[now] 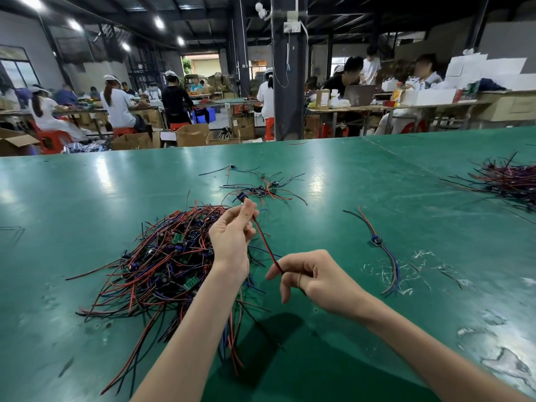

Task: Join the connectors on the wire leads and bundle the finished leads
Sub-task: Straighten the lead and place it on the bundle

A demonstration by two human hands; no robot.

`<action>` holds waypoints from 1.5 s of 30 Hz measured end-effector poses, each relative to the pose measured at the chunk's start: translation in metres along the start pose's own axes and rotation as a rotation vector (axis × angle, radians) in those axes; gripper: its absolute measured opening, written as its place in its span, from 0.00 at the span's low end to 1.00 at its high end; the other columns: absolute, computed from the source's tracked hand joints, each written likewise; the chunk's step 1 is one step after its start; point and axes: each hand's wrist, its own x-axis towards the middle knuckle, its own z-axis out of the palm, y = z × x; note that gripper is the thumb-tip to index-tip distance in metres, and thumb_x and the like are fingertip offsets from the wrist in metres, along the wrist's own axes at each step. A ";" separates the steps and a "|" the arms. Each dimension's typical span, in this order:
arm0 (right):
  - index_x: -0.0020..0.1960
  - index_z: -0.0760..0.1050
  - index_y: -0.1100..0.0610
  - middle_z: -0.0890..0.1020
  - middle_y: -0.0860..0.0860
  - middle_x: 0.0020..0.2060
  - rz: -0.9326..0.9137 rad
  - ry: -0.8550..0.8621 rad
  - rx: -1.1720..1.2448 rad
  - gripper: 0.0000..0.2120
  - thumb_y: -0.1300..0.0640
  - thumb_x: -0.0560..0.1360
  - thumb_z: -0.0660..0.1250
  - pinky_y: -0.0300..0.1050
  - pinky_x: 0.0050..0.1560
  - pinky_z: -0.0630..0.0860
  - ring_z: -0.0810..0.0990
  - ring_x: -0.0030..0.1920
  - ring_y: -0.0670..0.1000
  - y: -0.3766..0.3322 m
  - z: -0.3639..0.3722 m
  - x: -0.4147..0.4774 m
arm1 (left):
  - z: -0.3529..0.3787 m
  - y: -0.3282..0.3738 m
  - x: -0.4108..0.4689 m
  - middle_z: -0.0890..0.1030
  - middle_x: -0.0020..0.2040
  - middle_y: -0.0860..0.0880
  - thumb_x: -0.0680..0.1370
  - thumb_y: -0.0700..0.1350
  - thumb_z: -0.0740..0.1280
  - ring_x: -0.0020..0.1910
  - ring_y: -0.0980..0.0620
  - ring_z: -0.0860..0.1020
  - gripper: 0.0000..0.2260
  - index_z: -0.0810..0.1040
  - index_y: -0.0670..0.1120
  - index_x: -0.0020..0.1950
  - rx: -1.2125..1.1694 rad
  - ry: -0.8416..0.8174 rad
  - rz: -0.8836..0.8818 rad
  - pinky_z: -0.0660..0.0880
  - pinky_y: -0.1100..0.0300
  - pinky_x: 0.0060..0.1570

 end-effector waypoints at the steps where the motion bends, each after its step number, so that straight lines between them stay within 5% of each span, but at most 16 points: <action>1: 0.48 0.81 0.56 0.82 0.49 0.29 0.048 -0.025 0.005 0.15 0.70 0.75 0.60 0.32 0.26 0.61 0.64 0.23 0.41 0.001 -0.002 0.002 | -0.001 0.000 0.001 0.79 0.35 0.47 0.75 0.39 0.68 0.27 0.57 0.67 0.04 0.78 0.41 0.42 0.000 0.005 -0.003 0.69 0.68 0.29; 6: 0.54 0.80 0.60 0.86 0.55 0.40 0.345 -0.231 0.208 0.07 0.62 0.77 0.65 0.34 0.20 0.55 0.57 0.21 0.43 0.000 -0.022 0.005 | 0.001 -0.003 -0.001 0.79 0.32 0.49 0.75 0.40 0.69 0.27 0.58 0.67 0.04 0.78 0.41 0.41 0.051 -0.023 0.002 0.68 0.67 0.30; 10: 0.64 0.74 0.57 0.84 0.54 0.52 0.422 -0.389 0.161 0.25 0.44 0.73 0.68 0.34 0.21 0.54 0.58 0.21 0.43 -0.008 -0.048 0.004 | 0.008 -0.011 -0.011 0.79 0.30 0.50 0.74 0.40 0.70 0.27 0.57 0.66 0.05 0.77 0.42 0.38 0.115 -0.114 -0.007 0.67 0.65 0.31; 15: 0.68 0.70 0.48 0.81 0.45 0.60 0.483 -0.448 -0.001 0.38 0.26 0.67 0.54 0.34 0.21 0.56 0.60 0.22 0.44 -0.014 -0.070 0.001 | 0.015 -0.021 -0.020 0.78 0.28 0.51 0.74 0.39 0.69 0.32 0.54 0.67 0.07 0.78 0.42 0.37 0.185 -0.195 -0.031 0.65 0.62 0.33; 18: 0.67 0.70 0.42 0.79 0.42 0.62 0.525 -0.464 0.005 0.44 0.18 0.60 0.54 0.35 0.23 0.64 0.68 0.23 0.46 -0.013 -0.080 -0.001 | 0.014 -0.021 -0.019 0.77 0.26 0.52 0.74 0.40 0.70 0.35 0.52 0.68 0.06 0.78 0.43 0.37 0.185 -0.191 -0.041 0.66 0.62 0.35; 21: 0.64 0.72 0.41 0.79 0.42 0.61 0.536 -0.317 0.012 0.36 0.23 0.64 0.52 0.39 0.35 0.75 0.81 0.32 0.52 -0.012 -0.082 0.000 | 0.013 -0.022 -0.018 0.78 0.26 0.52 0.73 0.40 0.70 0.33 0.53 0.69 0.05 0.78 0.42 0.37 0.174 -0.180 -0.061 0.67 0.63 0.33; 24: 0.58 0.80 0.48 0.84 0.43 0.52 0.412 -0.052 -0.041 0.26 0.34 0.70 0.57 0.43 0.47 0.71 0.80 0.43 0.47 -0.007 -0.075 0.006 | 0.013 -0.025 -0.019 0.79 0.29 0.50 0.71 0.42 0.71 0.29 0.55 0.66 0.05 0.79 0.42 0.38 0.193 -0.209 -0.071 0.67 0.63 0.33; 30: 0.41 0.83 0.57 0.84 0.49 0.32 0.207 0.196 0.162 0.04 0.58 0.73 0.71 0.31 0.32 0.67 0.73 0.29 0.40 -0.002 -0.043 0.012 | 0.014 -0.034 -0.026 0.74 0.25 0.54 0.67 0.46 0.72 0.27 0.56 0.64 0.08 0.80 0.41 0.39 0.281 -0.278 -0.044 0.64 0.61 0.34; 45: 0.34 0.78 0.59 0.80 0.51 0.26 0.290 0.149 0.201 0.10 0.68 0.72 0.70 0.30 0.28 0.65 0.69 0.23 0.40 0.006 -0.019 0.012 | 0.003 -0.027 -0.008 0.80 0.29 0.54 0.73 0.40 0.72 0.25 0.63 0.69 0.04 0.80 0.44 0.38 0.300 -0.050 0.140 0.67 0.69 0.31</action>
